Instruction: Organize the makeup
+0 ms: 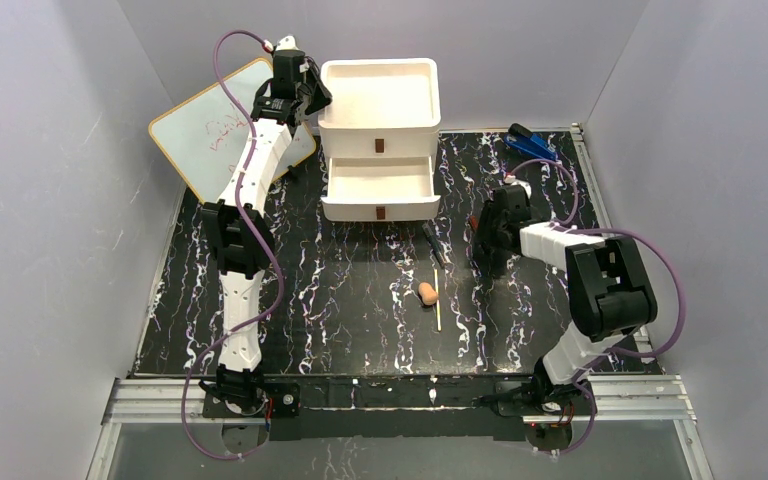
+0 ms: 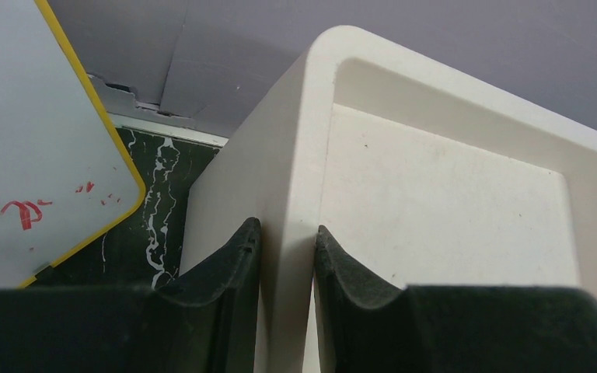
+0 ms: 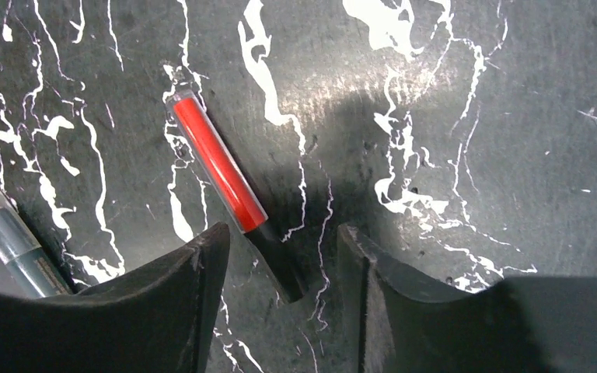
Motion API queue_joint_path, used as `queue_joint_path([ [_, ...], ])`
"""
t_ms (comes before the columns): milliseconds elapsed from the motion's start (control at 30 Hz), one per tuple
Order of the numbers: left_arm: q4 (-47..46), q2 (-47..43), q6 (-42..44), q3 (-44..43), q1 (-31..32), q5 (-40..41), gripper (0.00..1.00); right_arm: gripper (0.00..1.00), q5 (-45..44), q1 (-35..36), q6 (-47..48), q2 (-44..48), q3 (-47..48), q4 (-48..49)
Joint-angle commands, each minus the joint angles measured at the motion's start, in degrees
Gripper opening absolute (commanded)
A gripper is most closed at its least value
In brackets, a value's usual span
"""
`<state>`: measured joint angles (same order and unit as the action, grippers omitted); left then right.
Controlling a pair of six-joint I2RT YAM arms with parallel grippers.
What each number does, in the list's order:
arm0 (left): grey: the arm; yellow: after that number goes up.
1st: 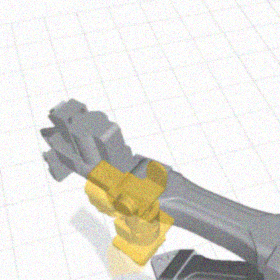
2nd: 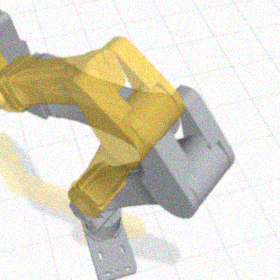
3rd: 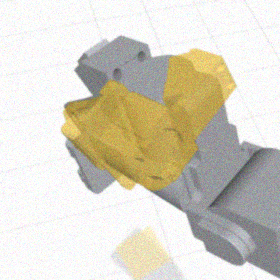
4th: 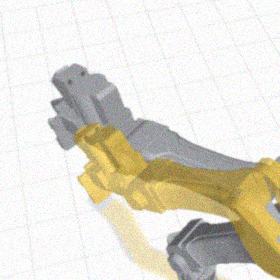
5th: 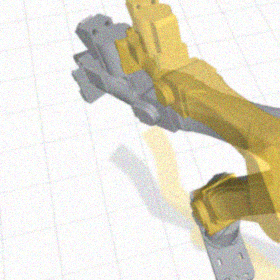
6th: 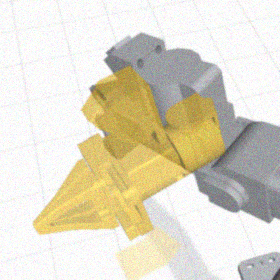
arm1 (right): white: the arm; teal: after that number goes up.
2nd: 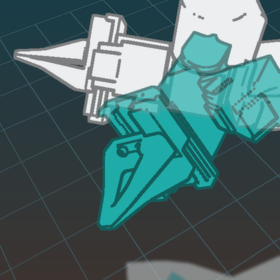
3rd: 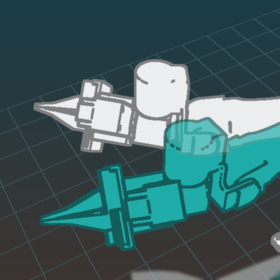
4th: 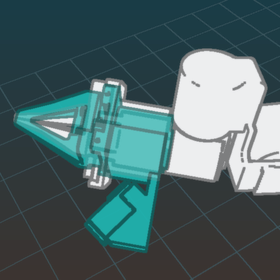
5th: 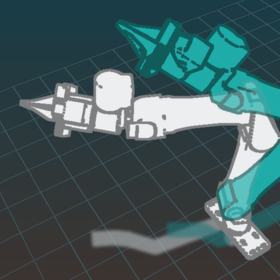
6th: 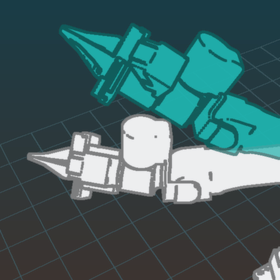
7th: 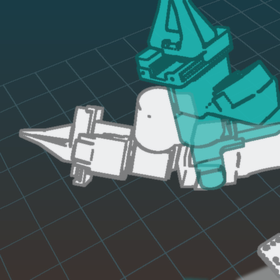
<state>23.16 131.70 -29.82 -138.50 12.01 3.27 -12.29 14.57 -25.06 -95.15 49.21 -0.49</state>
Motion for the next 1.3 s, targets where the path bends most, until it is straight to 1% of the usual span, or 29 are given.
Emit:
queue_joint_path([
  [0, 5.9, 1.9, -3.9, -0.1, -2.1, 7.2, 0.0, 0.54, 0.9, -0.1, 1.3, -2.4, 2.5, 1.8],
  [133, 6.3, 1.7, -2.3, -0.2, -1.6, 9.5, 0.0, 0.24, 1.3, -0.1, 2.2, -4.4, 5.0, 0.6],
  [167, 6.4, 1.8, -2.1, -0.3, -1.6, 9.6, 0.0, 0.19, 1.3, -0.1, 2.4, -5.0, 5.8, -1.1],
  [200, 6.5, 1.9, -2.1, -0.2, -1.6, 9.6, 0.0, 0.09, 1.4, 0.0, 2.6, -5.5, 6.6, -2.1],
  [233, 6.4, 2.0, -2.1, -0.4, -1.6, 9.6, 0.0, 0.01, 1.4, 0.0, 2.8, -6.0, 7.6, -3.0],
  [333, 6.4, 2.2, -1.9, -0.4, -1.6, 9.5, 0.0, 0.01, 1.3, 0.1, 3.2, -4.8, 8.9, -5.1],
  [467, 6.1, 2.5, -1.4, -0.5, -1.6, 9.1, 0.0, 0.01, 2.0, 0.6, 2.8, 3.9, 10.6, -6.9],
  [567, 6.0, 3.1, -1.2, -0.5, -1.6, 9.0, 0.0, 0.01, 2.1, 1.1, 3.3, 9.2, 17.7, -13.0],
  [700, 5.9, 3.8, -1.4, -0.8, -1.6, 8.8, 0.0, 0.01, 3.4, 2.7, 4.9, 12.8, 26.6, -16.5],
  [833, 5.9, 4.2, -1.2, -1.2, -1.6, 8.6, 0.0, 0.01, 8.0, 4.9, 5.2, 9.7, 36.0, -19.2],
  [933, 5.8, 4.2, -1.2, -1.3, -1.6, 8.2, 0.0, 0.01, 7.5, 8.2, 6.1, 5.3, 41.4, -20.1],
  [1167, 5.7, 3.4, -0.7, -1.1, -1.6, 7.9, 0.0, 0.01, 7.0, 13.4, 6.3, -2.7, 49.9, -20.9],
  [1267, 5.6, 3.1, -0.5, -0.9, -1.6, 7.9, 0.0, 0.01, 6.8, 15.5, 6.3, -4.7, 50.9, -21.0],
])
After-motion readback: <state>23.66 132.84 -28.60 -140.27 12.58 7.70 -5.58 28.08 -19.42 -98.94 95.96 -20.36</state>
